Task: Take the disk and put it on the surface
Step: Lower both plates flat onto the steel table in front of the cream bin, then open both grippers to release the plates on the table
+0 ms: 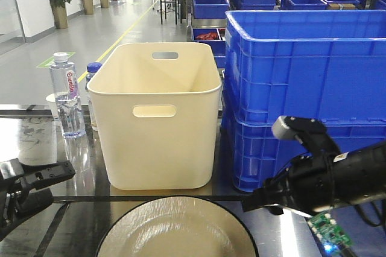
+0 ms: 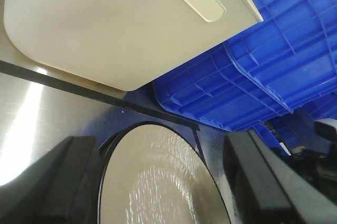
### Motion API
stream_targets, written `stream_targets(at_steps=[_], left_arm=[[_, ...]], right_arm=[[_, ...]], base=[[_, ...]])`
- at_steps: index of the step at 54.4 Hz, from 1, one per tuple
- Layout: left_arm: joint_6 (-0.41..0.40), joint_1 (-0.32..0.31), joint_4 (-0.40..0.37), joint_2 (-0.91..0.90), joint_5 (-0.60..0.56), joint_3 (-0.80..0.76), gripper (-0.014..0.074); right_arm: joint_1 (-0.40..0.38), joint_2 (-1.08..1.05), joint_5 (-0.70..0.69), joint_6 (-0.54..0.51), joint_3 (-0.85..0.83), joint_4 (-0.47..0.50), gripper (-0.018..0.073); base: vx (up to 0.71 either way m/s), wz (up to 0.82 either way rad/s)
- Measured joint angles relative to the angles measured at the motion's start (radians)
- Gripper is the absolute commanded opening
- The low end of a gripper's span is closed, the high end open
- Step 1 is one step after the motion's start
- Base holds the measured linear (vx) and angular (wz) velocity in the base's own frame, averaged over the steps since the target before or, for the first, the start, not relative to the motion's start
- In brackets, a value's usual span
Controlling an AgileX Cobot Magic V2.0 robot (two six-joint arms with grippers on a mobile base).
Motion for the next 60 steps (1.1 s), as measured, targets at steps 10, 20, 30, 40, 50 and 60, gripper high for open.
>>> stream_targets(at_steps=[10,20,30,40,50,60], left_arm=[[0.104,0.000,0.000,-0.002,0.000,0.000,0.0430],[0.260,0.000,0.002,-0.055,0.000,0.000,0.0153],[0.288,0.000,0.008,-0.175,-0.029,0.000,-0.0007],[0.281,0.000,0.152,-0.329,-0.124,0.000,-0.0001],[0.087,0.000,0.411,-0.449,-0.160,0.000,-0.0001],[-0.022,0.000,0.524,-0.469,-0.014,0.000,-0.0001]], right_arm=[[0.000,-0.101,-0.017,0.003,0.000,-0.005,0.0458],[0.000,-0.164,-0.018,0.003,0.000,-0.005,0.0457],[0.000,-0.169,-0.018,0.003,0.000,-0.005,0.0457],[0.000,-0.169,-0.018,0.003,0.000,-0.005,0.0457],[0.000,-0.169,-0.018,0.003,0.000,-0.005,0.0457],[0.000,-0.169,-0.018,0.003,0.000,-0.005,0.0457]], base=[[0.00,0.00],[0.00,0.00],[0.00,0.00],[0.00,0.00],[0.00,0.00],[0.00,0.00]])
